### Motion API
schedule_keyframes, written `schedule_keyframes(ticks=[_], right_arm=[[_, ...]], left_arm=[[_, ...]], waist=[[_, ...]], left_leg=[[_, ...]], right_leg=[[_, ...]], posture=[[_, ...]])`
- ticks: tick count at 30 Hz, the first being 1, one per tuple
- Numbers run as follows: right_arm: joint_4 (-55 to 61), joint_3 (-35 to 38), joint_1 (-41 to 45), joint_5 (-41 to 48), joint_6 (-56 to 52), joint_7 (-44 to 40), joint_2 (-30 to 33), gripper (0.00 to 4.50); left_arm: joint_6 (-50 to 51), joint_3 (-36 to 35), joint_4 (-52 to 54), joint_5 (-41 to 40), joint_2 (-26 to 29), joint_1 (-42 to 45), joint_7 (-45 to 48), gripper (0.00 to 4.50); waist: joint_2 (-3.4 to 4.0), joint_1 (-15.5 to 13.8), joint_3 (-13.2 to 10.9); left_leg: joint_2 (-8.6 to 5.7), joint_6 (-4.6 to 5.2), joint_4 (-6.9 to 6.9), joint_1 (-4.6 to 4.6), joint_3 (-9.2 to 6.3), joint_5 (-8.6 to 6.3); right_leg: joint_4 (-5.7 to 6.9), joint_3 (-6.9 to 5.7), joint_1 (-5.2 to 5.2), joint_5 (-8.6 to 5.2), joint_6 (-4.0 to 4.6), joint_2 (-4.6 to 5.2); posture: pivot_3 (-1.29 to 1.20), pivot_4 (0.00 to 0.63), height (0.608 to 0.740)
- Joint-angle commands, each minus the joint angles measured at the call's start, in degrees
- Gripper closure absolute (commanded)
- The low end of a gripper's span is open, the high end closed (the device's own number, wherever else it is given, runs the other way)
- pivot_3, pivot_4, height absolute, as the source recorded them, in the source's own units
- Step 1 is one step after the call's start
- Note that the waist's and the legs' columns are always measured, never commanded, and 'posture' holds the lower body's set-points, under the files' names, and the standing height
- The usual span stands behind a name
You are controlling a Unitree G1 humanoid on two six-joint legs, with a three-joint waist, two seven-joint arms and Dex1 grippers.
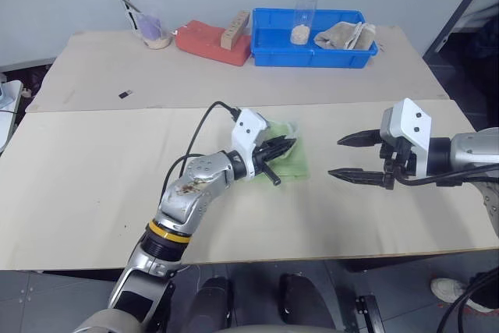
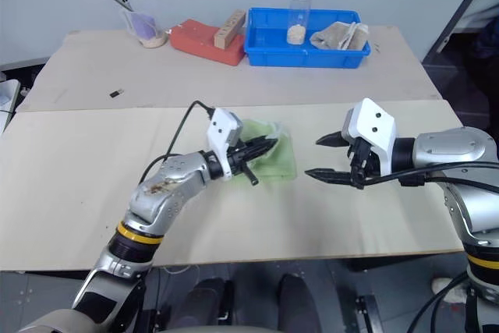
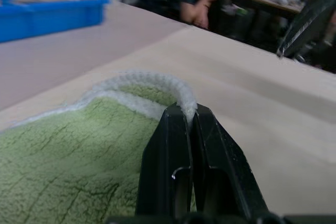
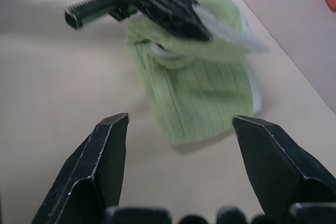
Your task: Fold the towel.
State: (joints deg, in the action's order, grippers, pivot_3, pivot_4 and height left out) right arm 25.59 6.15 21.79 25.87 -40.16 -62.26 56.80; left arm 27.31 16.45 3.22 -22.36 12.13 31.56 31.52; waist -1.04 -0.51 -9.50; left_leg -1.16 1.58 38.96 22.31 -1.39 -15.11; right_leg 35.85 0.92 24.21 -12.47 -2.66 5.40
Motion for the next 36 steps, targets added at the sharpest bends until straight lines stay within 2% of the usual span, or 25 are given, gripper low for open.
schedule_keyframes(ticks=[1, 5, 6, 9, 12, 14, 16, 25, 28, 31, 36], right_arm=[[3.56, 3.52, -0.99, 1.78, -1.66, 2.11, 0.91, 0.98], [5.10, 4.49, -2.40, 2.48, -2.86, 3.89, 0.87, 0.98], [5.27, 4.59, -2.63, 2.66, -3.01, 4.32, 0.87, 0.98], [5.04, 4.37, -2.78, 2.76, -3.02, 5.22, 0.83, 0.98], [3.62, 3.03, -1.55, 2.44, -2.44, 6.31, 0.04, 0.98], [2.22, 1.77, -0.03, 1.94, -2.02, 7.57, -1.17, 0.98], [0.56, -0.05, 1.99, 1.04, -1.82, 9.40, -3.03, 0.98], [-10.71, -11.32, 10.17, -8.39, 0.84, 22.61, -19.42, 0.98], [-17.56, -13.64, 11.87, -11.71, 3.27, 26.77, -25.38, 0.98], [-22.68, -14.98, 12.77, -14.73, 5.43, 28.77, -28.35, 0.98], [-27.81, -15.28, 12.41, -17.48, 6.39, 30.13, -29.39, 0.98]], left_arm=[[-4.25, 1.16, -3.17, 1.92, -1.27, 1.43, 4.17, 4.44], [-6.87, 1.96, -4.61, 3.62, -1.75, 1.23, 7.70, 4.44], [-6.89, 1.75, -4.53, 3.45, -2.07, 1.08, 8.17, 4.15], [-6.15, 1.00, -3.33, 2.31, -2.46, 0.86, 9.89, 3.14], [-5.10, -0.31, -0.43, 0.55, -1.56, 0.58, 12.06, 1.71], [-4.08, -1.58, 2.33, -0.81, 0.20, 0.61, 13.74, 0.67], [-3.25, -3.70, 5.35, -1.47, 3.62, 0.50, 15.28, 0.02], [-1.72, -16.75, 12.00, -5.49, 27.84, -5.16, 28.16, 0.02], [-2.11, -19.73, 13.28, -6.40, 34.02, -8.80, 32.26, 0.02], [-2.25, -21.62, 14.53, -7.06, 36.44, -11.00, 33.22, 0.02], [-1.28, -22.87, 17.34, -8.39, 36.84, -12.70, 32.70, 0.02]], waist=[[0.00, -0.11, 0.00], [-0.01, -0.19, -0.01], [-0.01, -0.19, -0.01], [-0.01, -0.18, -0.01], [-0.01, -0.17, -0.01], [-0.01, -0.11, 0.00], [-0.01, 0.20, 0.00], [0.02, 1.35, 0.00], [0.01, 1.22, 0.00], [0.02, 0.73, -0.01], [0.02, 0.40, -0.01]], left_leg=[[0.00, 0.00, 0.00, 0.01, 0.00, 0.00], [-0.02, 0.00, 0.04, 0.03, 0.00, 0.00], [-0.03, 0.00, 0.04, 0.04, 0.00, 0.00], [-0.02, 0.00, 0.04, 0.03, 0.00, 0.00], [-0.02, 0.00, 0.05, 0.02, 0.00, 0.00], [-0.01, 0.00, 0.05, 0.02, 0.00, 0.00], [0.03, 0.00, 0.05, 0.00, 0.00, 0.00], [0.11, 0.00, -0.03, -0.05, -0.01, 0.01], [0.11, -0.01, -0.03, -0.01, 0.00, 0.01], [0.08, -0.01, -0.03, 0.01, 0.00, 0.01], [0.04, -0.02, 0.00, 0.02, -0.01, 0.01]], right_leg=[[0.00, 0.00, 0.00, 0.00, 0.00, 0.00], [-0.02, -0.01, -0.02, 0.00, -0.01, 0.04], [-0.02, 0.00, -0.01, 0.00, -0.01, 0.05], [-0.02, 0.00, -0.02, 0.00, -0.01, 0.06], [-0.01, 0.00, -0.03, 0.00, -0.02, 0.05], [0.00, 0.00, -0.02, 0.00, -0.01, 0.04], [0.03, 0.01, 0.00, 0.00, -0.01, -0.01], [0.10, 0.04, 0.09, -0.02, 0.01, -0.12], [0.06, 0.02, 0.12, -0.02, 0.00, -0.07], [0.03, 0.01, 0.10, -0.01, 0.00, 0.02], [0.03, -0.01, 0.07, -0.01, -0.01, 0.08]], posture=[[0.00, 0.150, 0.740], [0.00, 0.150, 0.740], [0.00, 0.150, 0.740], [0.00, 0.150, 0.740], [0.00, 0.150, 0.740], [0.00, 0.150, 0.740], [0.00, 0.150, 0.740], [0.00, 0.150, 0.740], [0.00, 0.150, 0.740], [0.00, 0.150, 0.740], [0.00, 0.150, 0.740]])
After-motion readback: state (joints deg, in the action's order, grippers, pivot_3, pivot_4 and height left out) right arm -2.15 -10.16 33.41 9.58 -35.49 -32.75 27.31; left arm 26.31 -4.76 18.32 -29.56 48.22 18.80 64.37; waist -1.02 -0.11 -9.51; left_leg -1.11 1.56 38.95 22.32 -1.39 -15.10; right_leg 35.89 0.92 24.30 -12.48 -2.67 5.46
